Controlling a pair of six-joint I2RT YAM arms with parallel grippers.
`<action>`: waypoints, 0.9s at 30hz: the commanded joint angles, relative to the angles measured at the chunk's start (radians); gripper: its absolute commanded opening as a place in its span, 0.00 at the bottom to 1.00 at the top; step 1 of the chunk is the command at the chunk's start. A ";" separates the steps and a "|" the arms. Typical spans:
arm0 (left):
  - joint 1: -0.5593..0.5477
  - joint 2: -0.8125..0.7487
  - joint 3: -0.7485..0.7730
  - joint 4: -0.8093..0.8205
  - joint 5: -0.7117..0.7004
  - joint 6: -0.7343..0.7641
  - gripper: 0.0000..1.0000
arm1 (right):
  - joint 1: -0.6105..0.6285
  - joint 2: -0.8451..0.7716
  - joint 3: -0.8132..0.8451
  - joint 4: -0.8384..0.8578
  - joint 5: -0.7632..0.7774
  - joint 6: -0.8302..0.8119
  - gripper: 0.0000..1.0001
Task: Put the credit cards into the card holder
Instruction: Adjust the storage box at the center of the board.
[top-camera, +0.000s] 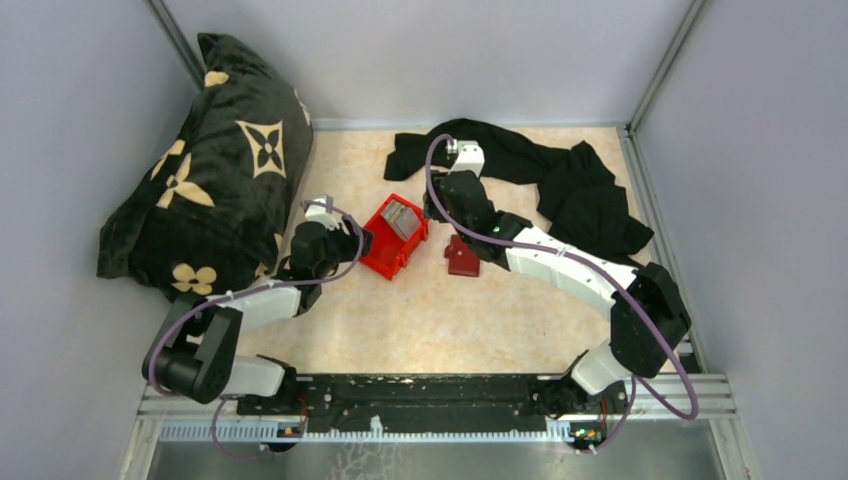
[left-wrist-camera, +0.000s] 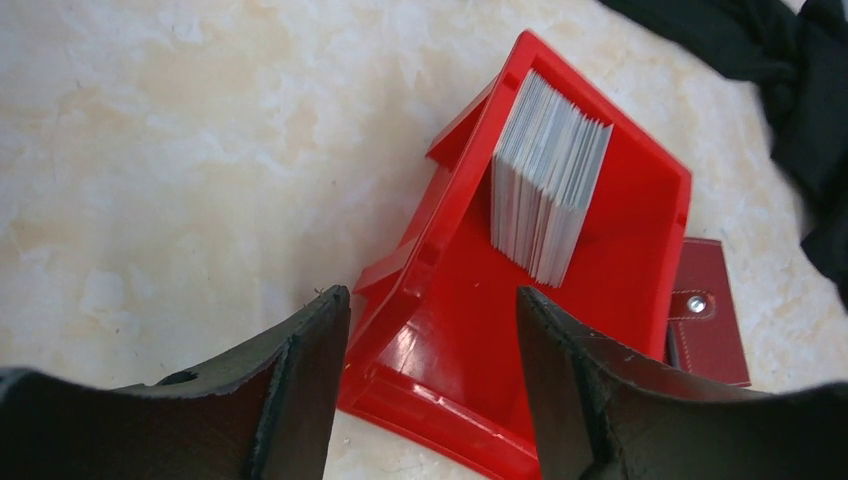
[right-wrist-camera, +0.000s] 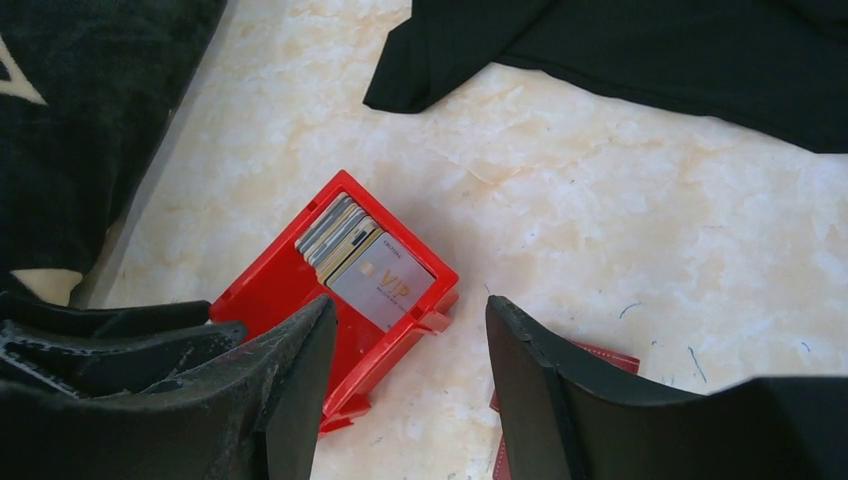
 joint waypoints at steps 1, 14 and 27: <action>-0.009 0.041 0.038 -0.027 0.000 0.001 0.67 | 0.012 0.004 0.023 0.023 -0.025 0.010 0.57; -0.117 0.183 0.171 -0.132 -0.233 -0.006 0.30 | 0.011 0.053 0.041 -0.005 -0.023 -0.008 0.53; -0.299 0.278 0.293 -0.361 -0.496 -0.232 0.17 | 0.011 0.188 0.154 -0.068 -0.041 -0.097 0.51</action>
